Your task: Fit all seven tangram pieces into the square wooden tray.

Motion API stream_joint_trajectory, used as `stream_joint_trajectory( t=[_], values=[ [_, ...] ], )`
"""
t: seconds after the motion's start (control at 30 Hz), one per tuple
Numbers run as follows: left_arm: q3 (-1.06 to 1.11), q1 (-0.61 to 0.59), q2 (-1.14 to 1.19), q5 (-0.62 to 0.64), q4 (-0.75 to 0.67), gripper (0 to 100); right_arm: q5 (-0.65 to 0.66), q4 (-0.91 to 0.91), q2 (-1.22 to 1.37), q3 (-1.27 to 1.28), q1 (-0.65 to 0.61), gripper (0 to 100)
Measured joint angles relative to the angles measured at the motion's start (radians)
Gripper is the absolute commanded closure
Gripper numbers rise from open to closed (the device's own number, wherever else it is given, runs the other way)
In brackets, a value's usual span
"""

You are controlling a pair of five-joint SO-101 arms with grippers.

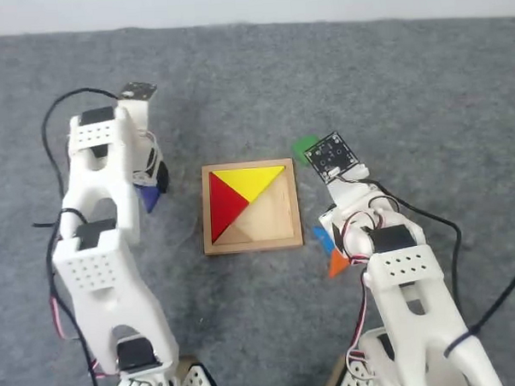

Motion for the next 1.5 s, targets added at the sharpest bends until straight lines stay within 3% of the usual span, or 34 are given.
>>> stream_joint_trajectory(
  t=[0.23,0.47,0.67,0.9,1.13,1.5],
  values=[
    [-0.084,-0.008,0.074,-0.005,0.031,78,0.0,0.0,0.0,0.0,0.0,98.2],
    [-0.236,-0.008,0.152,-0.005,0.146,82,0.0,0.0,0.0,0.0,0.0,98.2],
    [-0.282,-0.006,0.086,-0.025,0.267,82,0.0,0.0,0.0,0.0,0.0,98.2],
    [-0.247,0.068,0.026,-0.028,0.199,82,0.0,0.0,0.0,0.0,0.0,98.2],
    [-0.288,0.046,0.169,-0.028,0.117,81,0.0,0.0,0.0,0.0,0.0,98.2],
    [-0.589,0.015,0.347,-0.061,0.322,81,0.0,0.0,0.0,0.0,0.0,98.2]
  ],
)
